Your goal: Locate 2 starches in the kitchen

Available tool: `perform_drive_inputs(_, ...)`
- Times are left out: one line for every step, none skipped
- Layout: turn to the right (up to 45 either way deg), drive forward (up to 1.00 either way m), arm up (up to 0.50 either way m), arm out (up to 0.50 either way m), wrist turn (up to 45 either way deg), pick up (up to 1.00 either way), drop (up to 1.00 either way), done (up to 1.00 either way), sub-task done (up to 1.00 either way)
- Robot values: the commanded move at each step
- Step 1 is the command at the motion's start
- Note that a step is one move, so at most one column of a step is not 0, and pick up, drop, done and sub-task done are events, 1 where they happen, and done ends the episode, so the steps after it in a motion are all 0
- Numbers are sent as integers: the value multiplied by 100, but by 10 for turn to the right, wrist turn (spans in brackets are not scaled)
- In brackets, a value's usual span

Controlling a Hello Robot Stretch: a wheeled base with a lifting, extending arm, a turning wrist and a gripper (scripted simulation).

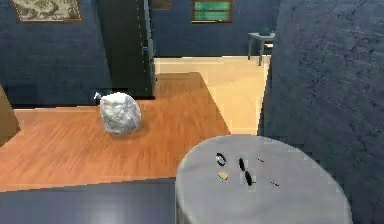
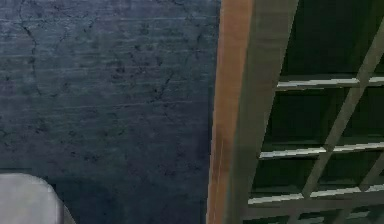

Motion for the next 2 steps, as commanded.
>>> perform_drive_inputs(-420, 0, 0, 0, 0, 0, 0, 0, 0)
perform_drive_inputs(0, 100, 0, 0, 0, 0, 0, 0, 0)
